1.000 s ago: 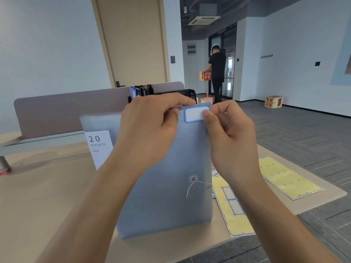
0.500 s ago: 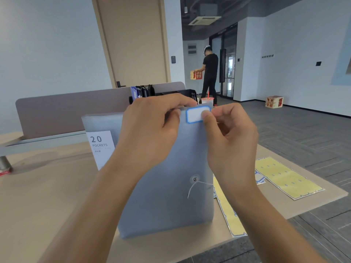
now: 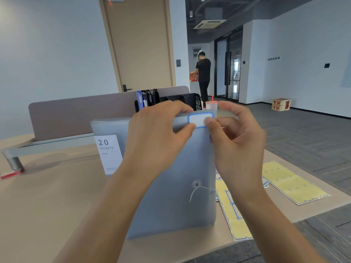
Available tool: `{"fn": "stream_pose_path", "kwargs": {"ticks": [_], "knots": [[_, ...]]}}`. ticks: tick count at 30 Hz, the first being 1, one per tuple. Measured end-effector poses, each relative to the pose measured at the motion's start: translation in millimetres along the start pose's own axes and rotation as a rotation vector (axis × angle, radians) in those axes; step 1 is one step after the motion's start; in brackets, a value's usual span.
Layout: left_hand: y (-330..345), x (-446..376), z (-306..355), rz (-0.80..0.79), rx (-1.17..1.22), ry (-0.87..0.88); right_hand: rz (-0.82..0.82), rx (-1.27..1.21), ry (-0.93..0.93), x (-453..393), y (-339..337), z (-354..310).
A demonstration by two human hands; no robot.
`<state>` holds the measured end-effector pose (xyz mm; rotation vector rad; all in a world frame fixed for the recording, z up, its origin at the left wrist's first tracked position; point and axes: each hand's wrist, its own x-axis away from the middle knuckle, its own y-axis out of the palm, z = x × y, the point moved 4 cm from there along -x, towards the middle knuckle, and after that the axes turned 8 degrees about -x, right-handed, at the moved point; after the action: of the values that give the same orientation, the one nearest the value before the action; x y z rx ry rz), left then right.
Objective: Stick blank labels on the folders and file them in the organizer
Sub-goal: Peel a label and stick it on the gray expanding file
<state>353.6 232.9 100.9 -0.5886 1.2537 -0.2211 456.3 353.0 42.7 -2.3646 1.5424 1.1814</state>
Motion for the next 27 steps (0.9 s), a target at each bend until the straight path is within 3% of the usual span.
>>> {"fn": "stream_pose_path", "kwargs": {"ticks": [12, 19, 27], "knots": [[-1.1, -0.1, -1.2, -0.025, 0.090, -0.053, -0.033, 0.024, -0.034, -7.3, -3.6, -2.0], [-0.1, 0.7, 0.5, -0.013, 0.055, -0.059, -0.088, -0.061, 0.132, -0.2, -8.3, 4.8], [0.5, 0.2, 0.3, -0.062, 0.051, -0.037, -0.086, -0.077, 0.115, -0.7, -9.4, 5.9]]}}
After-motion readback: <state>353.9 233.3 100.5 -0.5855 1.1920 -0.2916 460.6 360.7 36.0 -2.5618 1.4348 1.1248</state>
